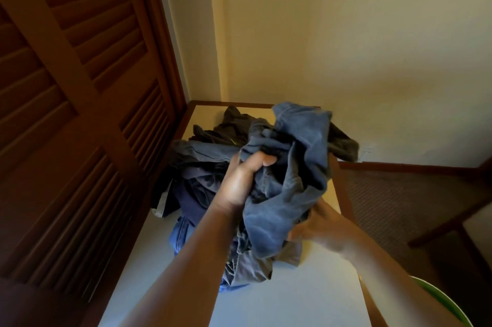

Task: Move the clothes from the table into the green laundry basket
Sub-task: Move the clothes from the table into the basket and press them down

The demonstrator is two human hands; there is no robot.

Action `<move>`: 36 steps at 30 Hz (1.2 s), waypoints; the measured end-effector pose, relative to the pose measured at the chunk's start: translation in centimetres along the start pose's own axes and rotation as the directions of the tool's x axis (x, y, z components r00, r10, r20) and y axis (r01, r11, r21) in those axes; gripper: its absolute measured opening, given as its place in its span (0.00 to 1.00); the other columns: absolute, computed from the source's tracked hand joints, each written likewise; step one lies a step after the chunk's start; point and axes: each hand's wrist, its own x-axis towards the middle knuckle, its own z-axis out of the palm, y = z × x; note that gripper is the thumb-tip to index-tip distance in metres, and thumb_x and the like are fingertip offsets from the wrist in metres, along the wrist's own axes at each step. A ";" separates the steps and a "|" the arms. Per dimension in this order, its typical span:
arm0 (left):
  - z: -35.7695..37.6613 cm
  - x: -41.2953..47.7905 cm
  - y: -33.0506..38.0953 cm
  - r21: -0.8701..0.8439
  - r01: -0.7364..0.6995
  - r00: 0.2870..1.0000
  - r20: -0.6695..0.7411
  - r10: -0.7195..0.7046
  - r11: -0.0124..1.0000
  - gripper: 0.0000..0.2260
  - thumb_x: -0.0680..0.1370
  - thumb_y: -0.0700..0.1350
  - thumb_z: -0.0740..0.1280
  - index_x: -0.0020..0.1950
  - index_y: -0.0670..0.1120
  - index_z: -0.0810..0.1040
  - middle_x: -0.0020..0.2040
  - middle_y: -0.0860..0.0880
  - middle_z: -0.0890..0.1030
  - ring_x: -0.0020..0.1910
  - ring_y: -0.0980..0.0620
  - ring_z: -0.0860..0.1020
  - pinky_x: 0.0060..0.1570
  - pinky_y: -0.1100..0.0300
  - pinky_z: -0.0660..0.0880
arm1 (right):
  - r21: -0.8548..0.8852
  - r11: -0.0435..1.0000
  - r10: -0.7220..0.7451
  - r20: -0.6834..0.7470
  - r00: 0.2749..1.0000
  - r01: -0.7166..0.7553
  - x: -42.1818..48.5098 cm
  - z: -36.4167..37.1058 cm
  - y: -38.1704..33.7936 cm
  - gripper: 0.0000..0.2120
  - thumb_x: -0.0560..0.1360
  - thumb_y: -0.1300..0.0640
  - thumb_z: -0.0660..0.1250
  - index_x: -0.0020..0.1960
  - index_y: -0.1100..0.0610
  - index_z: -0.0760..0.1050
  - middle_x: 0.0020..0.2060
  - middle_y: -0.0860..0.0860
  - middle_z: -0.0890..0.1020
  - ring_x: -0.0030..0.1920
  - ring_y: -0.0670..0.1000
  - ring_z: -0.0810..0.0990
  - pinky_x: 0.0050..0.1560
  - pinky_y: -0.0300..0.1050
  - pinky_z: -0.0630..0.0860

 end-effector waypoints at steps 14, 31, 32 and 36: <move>9.4 -11.4 -4.8 0.014 0.162 0.972 0.172 -0.162 0.987 0.26 0.78 0.50 0.71 0.71 0.35 0.74 0.69 0.28 0.76 0.69 0.29 0.76 0.72 0.34 0.71 | -0.026 0.999 -0.052 -0.503 0.863 0.046 -16.5 -1.7 2.3 0.12 0.66 0.64 0.77 0.44 0.54 0.78 0.35 0.47 0.85 0.38 0.45 0.84 0.42 0.41 0.81; 2.4 -17.8 -7.8 0.672 0.165 0.809 -0.511 0.291 0.722 0.12 0.82 0.44 0.67 0.64 0.53 0.81 0.55 0.53 0.85 0.56 0.52 0.82 0.57 0.54 0.79 | -0.359 0.894 0.099 -0.423 0.901 -0.267 -14.2 5.4 7.0 0.24 0.57 0.41 0.74 0.52 0.46 0.80 0.45 0.46 0.85 0.48 0.54 0.83 0.51 0.52 0.81; 1.3 -17.4 -7.4 0.694 0.178 0.809 -0.507 0.298 0.697 0.12 0.81 0.43 0.67 0.64 0.52 0.81 0.55 0.53 0.84 0.56 0.52 0.82 0.55 0.56 0.77 | -0.391 0.868 0.126 -0.422 0.898 -0.306 -13.2 5.7 7.8 0.26 0.55 0.40 0.72 0.51 0.45 0.79 0.46 0.47 0.84 0.49 0.56 0.83 0.51 0.54 0.82; -3.1 -14.4 -5.7 0.756 0.218 0.830 -0.476 0.290 0.617 0.15 0.81 0.47 0.68 0.68 0.51 0.80 0.59 0.51 0.82 0.57 0.52 0.80 0.55 0.57 0.74 | -0.533 0.719 0.246 -0.406 0.880 -0.447 -9.3 7.2 11.3 0.38 0.55 0.29 0.72 0.63 0.36 0.72 0.60 0.52 0.78 0.59 0.66 0.78 0.59 0.60 0.79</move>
